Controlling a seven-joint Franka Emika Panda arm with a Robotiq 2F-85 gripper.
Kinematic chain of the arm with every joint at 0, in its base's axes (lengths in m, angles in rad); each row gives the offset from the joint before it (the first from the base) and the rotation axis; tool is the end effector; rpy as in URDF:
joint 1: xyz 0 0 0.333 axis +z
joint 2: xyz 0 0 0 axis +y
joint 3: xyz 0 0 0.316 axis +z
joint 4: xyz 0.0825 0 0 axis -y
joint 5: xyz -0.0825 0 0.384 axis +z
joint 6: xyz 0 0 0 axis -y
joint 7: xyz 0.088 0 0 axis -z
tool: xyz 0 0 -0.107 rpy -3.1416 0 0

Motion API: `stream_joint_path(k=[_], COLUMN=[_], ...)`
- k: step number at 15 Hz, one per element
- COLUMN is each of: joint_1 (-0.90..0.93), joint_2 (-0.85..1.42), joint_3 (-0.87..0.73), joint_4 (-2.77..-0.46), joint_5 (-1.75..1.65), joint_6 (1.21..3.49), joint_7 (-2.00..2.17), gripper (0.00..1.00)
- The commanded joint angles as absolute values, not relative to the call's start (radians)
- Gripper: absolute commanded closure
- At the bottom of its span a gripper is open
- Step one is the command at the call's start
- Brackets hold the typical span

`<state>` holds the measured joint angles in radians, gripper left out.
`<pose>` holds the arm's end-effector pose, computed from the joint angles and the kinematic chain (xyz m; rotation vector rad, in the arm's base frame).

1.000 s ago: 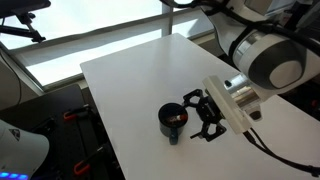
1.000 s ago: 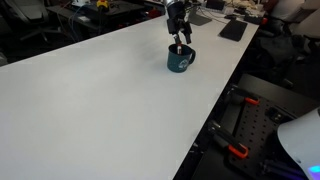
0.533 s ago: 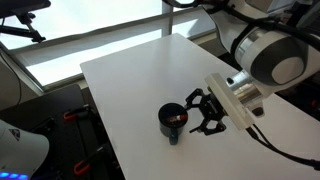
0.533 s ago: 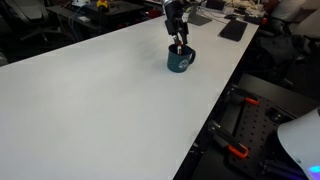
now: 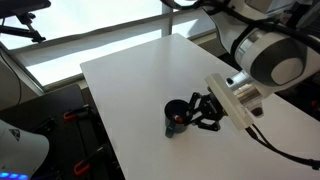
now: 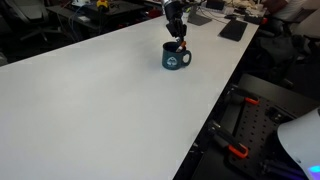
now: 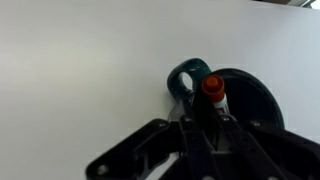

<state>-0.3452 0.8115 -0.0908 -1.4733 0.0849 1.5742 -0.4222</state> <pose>0.5754 -0.2508 0.1644 -2.6985 0.0561 0.9003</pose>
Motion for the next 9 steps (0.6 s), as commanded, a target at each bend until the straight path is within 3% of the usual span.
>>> stream_joint_path(k=[1, 9], joint_1=[-0.349, -0.349], joint_2=[0.820, 0.757], joint_3=[-0.086, -0.080], joint_4=[-1.441, -1.487], joint_5=[0.088, 0.093], joint_6=[1.538, 1.544], joint_7=[-0.386, -0.397], gripper=[0.57, 0.01])
